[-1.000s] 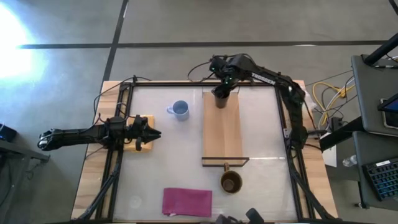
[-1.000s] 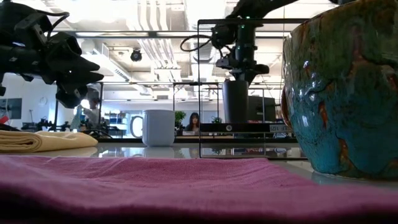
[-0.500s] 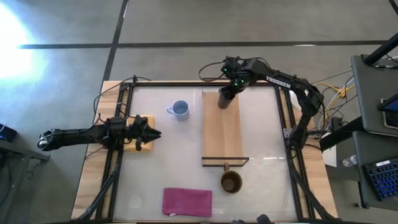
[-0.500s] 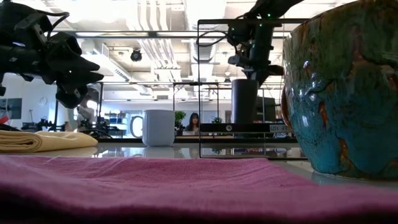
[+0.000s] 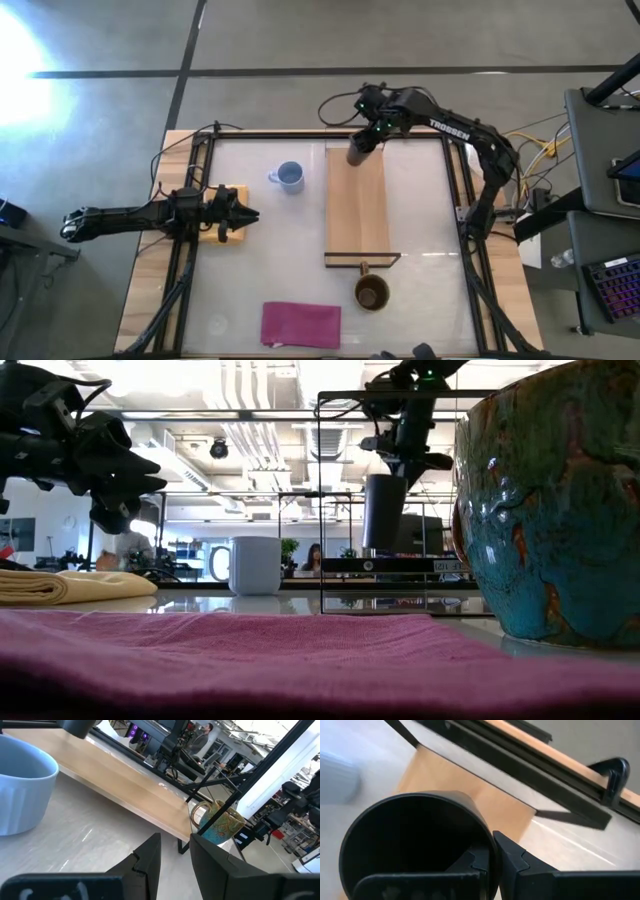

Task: Stack small to large cups/mugs on shelf
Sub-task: Put the black cup on the shelf

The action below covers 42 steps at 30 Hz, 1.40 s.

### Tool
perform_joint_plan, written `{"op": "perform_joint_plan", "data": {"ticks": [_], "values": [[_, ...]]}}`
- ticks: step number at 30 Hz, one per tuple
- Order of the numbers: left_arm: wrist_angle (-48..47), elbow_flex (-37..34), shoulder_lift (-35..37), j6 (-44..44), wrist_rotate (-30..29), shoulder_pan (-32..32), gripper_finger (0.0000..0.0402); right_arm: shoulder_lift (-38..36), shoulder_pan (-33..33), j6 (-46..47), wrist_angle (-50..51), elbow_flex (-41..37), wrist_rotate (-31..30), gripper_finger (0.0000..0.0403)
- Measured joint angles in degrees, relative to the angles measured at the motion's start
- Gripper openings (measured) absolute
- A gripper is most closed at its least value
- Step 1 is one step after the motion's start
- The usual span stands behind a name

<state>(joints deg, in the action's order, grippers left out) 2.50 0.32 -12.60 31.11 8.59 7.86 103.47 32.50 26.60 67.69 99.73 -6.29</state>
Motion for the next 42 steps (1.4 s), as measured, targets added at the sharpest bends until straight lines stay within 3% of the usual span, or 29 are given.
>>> {"op": "perform_joint_plan", "data": {"ticks": [23,42], "values": [[0.0,0.0,0.0,0.0,0.0,0.0,0.0089,13.4,-1.0,-3.1,11.3,16.0,-1.0,0.0008],[0.0,0.0,0.0,0.0,0.0,0.0,0.0089,13.1,-1.2,-5.7,11.4,15.0,-1.3,0.0018]]}}
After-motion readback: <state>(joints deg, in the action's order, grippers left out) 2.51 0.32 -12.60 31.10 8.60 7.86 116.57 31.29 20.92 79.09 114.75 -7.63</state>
